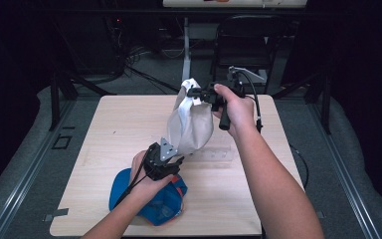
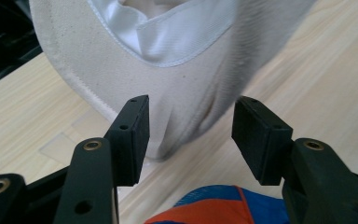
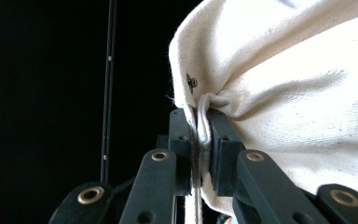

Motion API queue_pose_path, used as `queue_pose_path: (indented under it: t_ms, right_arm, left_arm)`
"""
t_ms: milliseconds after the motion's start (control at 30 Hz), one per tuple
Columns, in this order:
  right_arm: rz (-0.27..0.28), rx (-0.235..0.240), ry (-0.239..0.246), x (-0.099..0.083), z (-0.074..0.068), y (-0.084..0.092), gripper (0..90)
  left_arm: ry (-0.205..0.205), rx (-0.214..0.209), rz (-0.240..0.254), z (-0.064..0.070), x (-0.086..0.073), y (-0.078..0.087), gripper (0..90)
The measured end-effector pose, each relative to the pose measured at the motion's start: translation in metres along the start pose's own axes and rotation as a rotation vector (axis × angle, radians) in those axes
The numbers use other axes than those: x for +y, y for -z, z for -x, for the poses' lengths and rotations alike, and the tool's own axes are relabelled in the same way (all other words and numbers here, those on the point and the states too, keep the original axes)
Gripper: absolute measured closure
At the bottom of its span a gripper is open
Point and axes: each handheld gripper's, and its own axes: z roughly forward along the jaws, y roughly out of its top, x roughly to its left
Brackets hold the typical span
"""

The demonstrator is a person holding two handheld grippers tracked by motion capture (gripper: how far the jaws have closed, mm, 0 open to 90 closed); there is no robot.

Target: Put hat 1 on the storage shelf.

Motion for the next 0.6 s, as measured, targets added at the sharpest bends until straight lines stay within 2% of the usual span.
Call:
queue_pose_path:
  t_ms: [100, 300, 600]
  right_arm:
    - [-0.001, 0.001, 0.000, -0.001, 0.000, -0.001, 81.7]
    - [0.000, 0.001, 0.008, -0.002, 0.000, -0.002, 81.7]
    - [-0.010, -0.002, 0.010, -0.004, -0.002, -0.005, 81.8]
  left_arm:
    - [0.007, 0.023, -0.015, -0.002, -0.001, -0.002, 56.2]
    - [0.050, 0.023, -0.006, -0.012, -0.007, 0.004, 69.5]
    - [0.056, 0.009, 0.019, -0.024, -0.014, 0.008, 76.0]
